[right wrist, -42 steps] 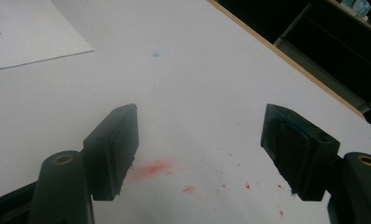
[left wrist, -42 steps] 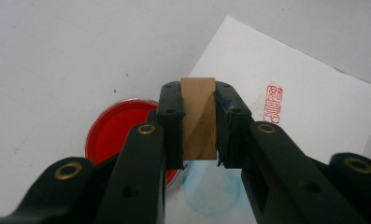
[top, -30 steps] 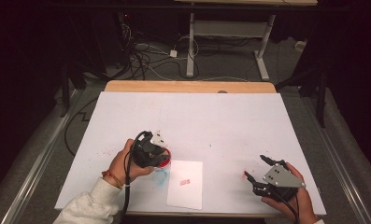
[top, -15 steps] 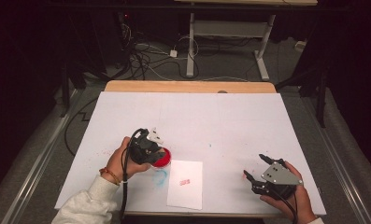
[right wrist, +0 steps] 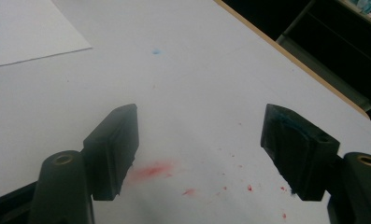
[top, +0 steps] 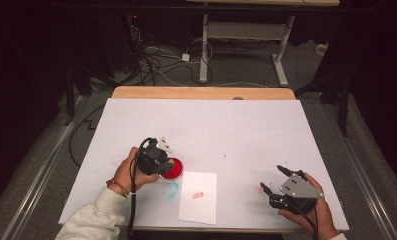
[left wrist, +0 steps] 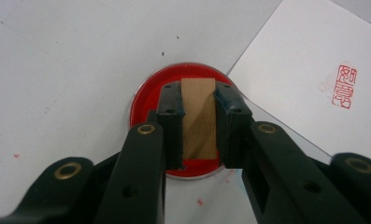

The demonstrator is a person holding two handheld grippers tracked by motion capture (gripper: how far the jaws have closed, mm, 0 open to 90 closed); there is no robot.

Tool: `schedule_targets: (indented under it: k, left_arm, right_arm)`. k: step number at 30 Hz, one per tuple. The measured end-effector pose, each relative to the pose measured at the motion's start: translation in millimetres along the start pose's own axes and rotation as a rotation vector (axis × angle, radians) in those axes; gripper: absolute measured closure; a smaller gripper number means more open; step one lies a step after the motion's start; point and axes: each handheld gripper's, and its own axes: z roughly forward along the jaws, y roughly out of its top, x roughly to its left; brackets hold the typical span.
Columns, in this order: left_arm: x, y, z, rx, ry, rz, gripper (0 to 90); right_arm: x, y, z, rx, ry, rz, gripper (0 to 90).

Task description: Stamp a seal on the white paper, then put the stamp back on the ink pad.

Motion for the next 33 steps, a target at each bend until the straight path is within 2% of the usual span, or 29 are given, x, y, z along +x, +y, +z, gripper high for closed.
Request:
schedule_targets:
  k: [11,17,33]
  left_arm:
    - [1.6,0.9,7.9,0.018,-0.012,-0.015,73.0]
    - [-0.6,3.0,11.6,0.036,-0.015,-0.004,72.6]
    - [-2.7,3.5,10.3,0.029,-0.004,-0.001,66.7]
  right_arm:
    - [0.3,0.4,2.7,0.002,0.013,-0.007,28.3]
    - [0.8,-0.8,1.2,0.003,0.012,-0.011,28.4]
    - [2.5,-1.1,-1.3,0.004,0.012,-0.016,28.5]
